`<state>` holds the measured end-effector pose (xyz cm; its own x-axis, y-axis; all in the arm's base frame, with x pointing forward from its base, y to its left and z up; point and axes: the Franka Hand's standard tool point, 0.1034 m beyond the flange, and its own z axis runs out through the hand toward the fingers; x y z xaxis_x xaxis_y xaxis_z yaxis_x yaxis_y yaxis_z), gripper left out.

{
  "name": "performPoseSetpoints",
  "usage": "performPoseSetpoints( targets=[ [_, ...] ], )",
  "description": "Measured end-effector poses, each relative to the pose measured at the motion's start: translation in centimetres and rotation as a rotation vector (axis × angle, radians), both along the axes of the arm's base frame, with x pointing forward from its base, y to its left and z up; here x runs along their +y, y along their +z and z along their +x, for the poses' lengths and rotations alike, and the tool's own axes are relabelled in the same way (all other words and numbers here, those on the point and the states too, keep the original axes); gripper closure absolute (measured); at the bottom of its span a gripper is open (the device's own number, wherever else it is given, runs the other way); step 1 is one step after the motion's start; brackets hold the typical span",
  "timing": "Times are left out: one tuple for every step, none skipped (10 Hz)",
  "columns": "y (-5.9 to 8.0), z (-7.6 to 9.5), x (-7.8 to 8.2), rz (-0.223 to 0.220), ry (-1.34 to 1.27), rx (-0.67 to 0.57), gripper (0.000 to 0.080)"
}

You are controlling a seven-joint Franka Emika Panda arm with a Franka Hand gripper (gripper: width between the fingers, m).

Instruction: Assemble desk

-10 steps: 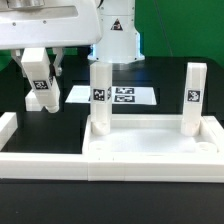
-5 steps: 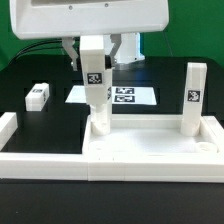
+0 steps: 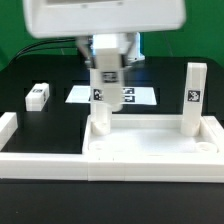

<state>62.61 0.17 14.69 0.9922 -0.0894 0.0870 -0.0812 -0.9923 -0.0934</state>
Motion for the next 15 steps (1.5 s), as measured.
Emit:
performPoseSetpoints(
  targets=[
    [-0.3,0.3,2.7,0.000,-0.039,0.005,0.0512],
    [-0.4,0.8,5.2,-0.007,-0.059,0.000,0.0512],
    [-0.9,1.1,6.3,-0.001,-0.086,-0.020,0.0512],
    [-1.0,1.2,6.1,-0.004,-0.082,-0.029,0.0512],
    [-1.1,1.2,6.1,-0.005,-0.082,-0.032,0.0512],
    [-0.9,1.8,6.2,-0.009,-0.085,-0.091,0.0512],
    [-0.7,2.0,6.6,-0.015,-0.103,-0.203,0.0512],
    [-0.7,0.5,7.9,-0.013,-0.108,-0.264,0.0512],
    [-1.0,-0.6,9.1,-0.010,-0.097,-0.247,0.0512],
    [-1.0,-0.8,9.9,-0.008,-0.087,-0.256,0.0512],
    [-1.2,-0.9,10.4,-0.010,-0.076,-0.264,0.0512],
    [-1.4,-0.9,10.9,-0.013,-0.062,-0.278,0.0512],
    [-1.5,-0.7,10.9,-0.013,-0.066,-0.294,0.0512],
    [-1.6,-0.8,10.9,-0.013,-0.066,-0.292,0.0512],
    [-1.5,-0.5,11.0,-0.013,-0.065,-0.312,0.0512]
  ],
)
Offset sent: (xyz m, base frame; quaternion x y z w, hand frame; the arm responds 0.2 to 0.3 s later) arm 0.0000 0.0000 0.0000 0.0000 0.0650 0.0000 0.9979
